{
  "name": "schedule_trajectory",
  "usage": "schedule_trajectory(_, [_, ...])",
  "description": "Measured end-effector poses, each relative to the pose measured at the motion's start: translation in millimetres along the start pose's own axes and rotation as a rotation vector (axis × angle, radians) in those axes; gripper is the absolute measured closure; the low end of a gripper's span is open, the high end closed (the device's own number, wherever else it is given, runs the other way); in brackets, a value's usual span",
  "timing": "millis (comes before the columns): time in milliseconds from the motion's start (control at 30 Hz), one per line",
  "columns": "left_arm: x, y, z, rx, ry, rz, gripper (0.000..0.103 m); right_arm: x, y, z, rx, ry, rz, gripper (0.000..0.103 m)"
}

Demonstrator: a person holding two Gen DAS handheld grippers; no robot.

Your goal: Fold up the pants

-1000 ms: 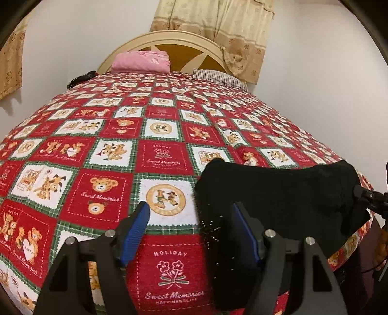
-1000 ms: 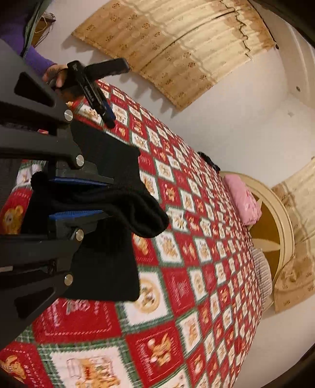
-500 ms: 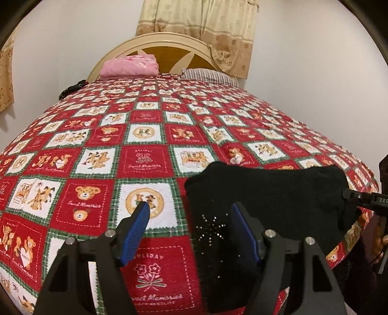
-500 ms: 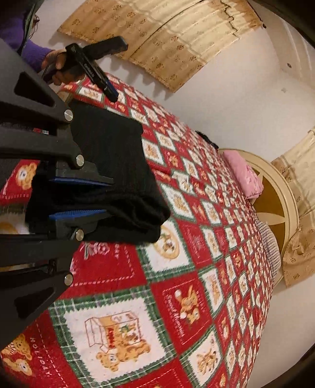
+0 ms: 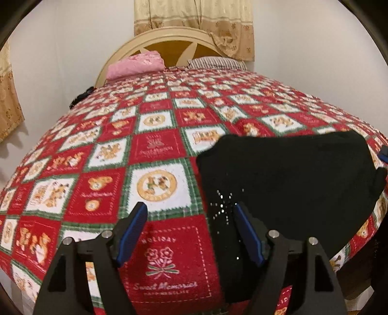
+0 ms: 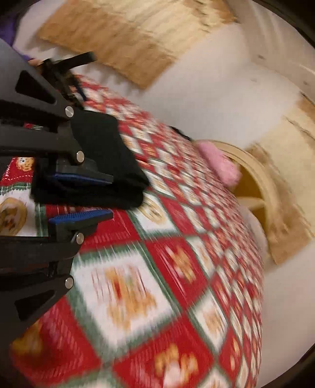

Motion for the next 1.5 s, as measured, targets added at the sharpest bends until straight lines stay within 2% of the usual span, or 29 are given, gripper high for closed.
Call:
schedule_trajectory(100, [-1, 10, 11, -0.042, 0.01, -0.011, 0.026, 30, 13, -10, 0.022, 0.111, 0.032, 0.08])
schedule_trajectory(200, [-15, 15, 24, -0.074, -0.012, -0.05, 0.026, 64, 1, -29, 0.076, 0.226, 0.046, 0.08])
schedule_trajectory(267, [-29, 13, 30, -0.074, -0.052, -0.066, 0.026, 79, -15, -41, 0.104, 0.292, 0.017, 0.08])
schedule_trajectory(367, [-47, 6, 29, -0.057, -0.108, -0.077, 0.026, 79, -37, -54, 0.166, 0.341, -0.05, 0.08])
schedule_trajectory(500, [-56, -2, 19, -0.031, -0.114, -0.091, 0.026, 54, -35, -72, 0.209, 0.395, -0.133, 0.08])
schedule_trajectory(600, [-56, -5, 13, -0.029, -0.086, -0.096, 0.02, 35, -27, -75, 0.188, 0.379, -0.103, 0.084])
schedule_trajectory(667, [-54, -7, 11, -0.028, -0.066, -0.087, 0.01, 24, -26, -71, 0.155, 0.358, -0.056, 0.084])
schedule_trajectory(733, [-49, -11, 7, -0.014, -0.028, -0.094, 0.005, 21, -29, -71, 0.121, 0.366, -0.036, 0.085])
schedule_trajectory(867, [-39, -7, 3, 0.008, 0.053, -0.14, 0.005, 32, -30, -72, 0.086, 0.419, -0.067, 0.085])
schedule_trajectory(967, [-33, 9, 8, -0.023, 0.025, -0.072, 0.005, 52, -21, -69, 0.055, 0.461, -0.062, 0.082])
schedule_trajectory(1033, [-30, 15, 18, -0.057, -0.002, -0.039, 0.005, 67, -15, -58, 0.005, 0.466, -0.034, 0.082])
schedule_trajectory(1200, [-33, 7, 53, -0.097, -0.037, -0.064, 0.005, 73, -44, -31, -0.011, 0.413, -0.082, 0.082])
schedule_trajectory(1300, [-38, -13, 64, -0.065, -0.038, -0.079, 0.005, 65, -73, -25, 0.036, 0.36, -0.1, 0.082])
schedule_trajectory(1333, [-41, -25, 66, -0.033, -0.038, -0.09, 0.005, 61, -81, -24, 0.051, 0.35, -0.117, 0.082])
schedule_trajectory(1400, [-44, -36, 64, 0.008, -0.041, -0.098, 0.005, 56, -91, -23, 0.064, 0.335, -0.142, 0.082])
schedule_trajectory(1500, [-45, -55, 59, 0.068, -0.022, -0.111, 0.004, 52, -96, -20, 0.07, 0.3, -0.135, 0.082])
Point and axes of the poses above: each gripper's, at about its wrist camera, not at the fingertips, and y roughly against the way its jaws point, x to its left, z to its top, the point moved 5 cm from there along -y, roughly the way its jaws point, and after that the axes turned 15 degrees about -y, right-handed, at the moved point
